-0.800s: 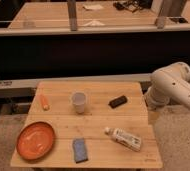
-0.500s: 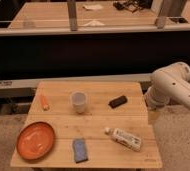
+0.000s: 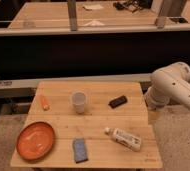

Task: Place the white sponge in the ceramic bowl

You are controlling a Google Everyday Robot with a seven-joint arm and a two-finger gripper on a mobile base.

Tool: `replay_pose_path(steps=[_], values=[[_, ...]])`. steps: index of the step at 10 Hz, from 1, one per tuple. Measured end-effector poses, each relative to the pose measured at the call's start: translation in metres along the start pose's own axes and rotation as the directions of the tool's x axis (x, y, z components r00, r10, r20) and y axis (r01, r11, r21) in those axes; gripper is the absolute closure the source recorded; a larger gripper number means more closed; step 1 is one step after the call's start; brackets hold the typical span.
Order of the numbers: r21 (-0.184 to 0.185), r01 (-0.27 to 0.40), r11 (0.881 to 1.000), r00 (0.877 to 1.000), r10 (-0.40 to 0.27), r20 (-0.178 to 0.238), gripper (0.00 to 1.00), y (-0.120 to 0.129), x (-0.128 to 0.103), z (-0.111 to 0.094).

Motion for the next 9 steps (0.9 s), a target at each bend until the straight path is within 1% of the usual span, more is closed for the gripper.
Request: replay_pose_path(steps=[5,6,8,9], values=[[0.0,0.004,1.0,1.0,-0.004,-0.001,0.2,0.001,-0.001,0.001],[0.005,0.023,1.0,1.0,-0.023,-0.005,0.2,0.0,-0.007,0.001],[0.009,0.062,0.998,0.998,-0.062,-0.005,0.2,0.0,-0.035,0.001],[0.011,0.075,0.997,0.997,-0.075,-0.006,0.2,0.0,-0.043,0.001]])
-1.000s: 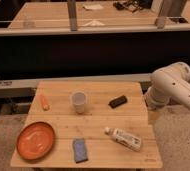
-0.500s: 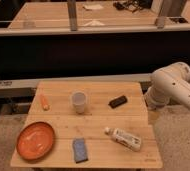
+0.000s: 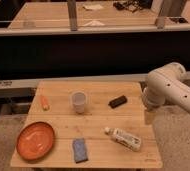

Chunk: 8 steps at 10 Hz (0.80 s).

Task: Place the white sponge in the ceramic bowl

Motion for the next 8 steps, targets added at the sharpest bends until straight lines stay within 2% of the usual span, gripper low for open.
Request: replay_pose_path(steps=[3,7,8], values=[[0.005,0.041,0.999,0.999,-0.041,-0.004,0.2,0.001,-0.006,0.001],[0.012,0.118,0.993,0.993,-0.118,-0.004,0.2,-0.002,-0.043,0.008],[0.014,0.133,0.991,0.991,-0.133,-0.005,0.2,-0.002,-0.046,0.009]])
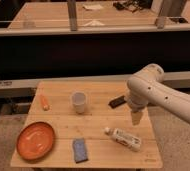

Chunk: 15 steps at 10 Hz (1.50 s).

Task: Place the white sponge in the ceramic bowl

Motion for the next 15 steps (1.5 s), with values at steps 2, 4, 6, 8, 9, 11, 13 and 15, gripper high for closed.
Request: replay_pose_path(steps=[2,4,6,8,9,11,13,15], values=[[0.002,0.043,0.999,0.999,-0.043,0.004,0.2,0.0,-0.01,0.003],[0.001,0.07,0.998,0.998,-0.07,0.009,0.2,-0.001,-0.028,0.007],[0.003,0.094,0.996,0.996,-0.094,0.013,0.2,-0.003,-0.04,0.011],[0.005,0.127,0.992,0.992,-0.127,0.013,0.2,-0.003,-0.046,0.014],[0.004,0.146,0.989,0.989,-0.146,0.016,0.2,-0.003,-0.053,0.015],[0.009,0.19,0.982,0.981,-0.19,0.026,0.2,-0.005,-0.075,0.02],[0.01,0.208,0.978,0.978,-0.208,0.029,0.2,-0.004,-0.08,0.023],[0.013,0.25,0.968,0.968,-0.25,0.032,0.2,-0.004,-0.09,0.026]])
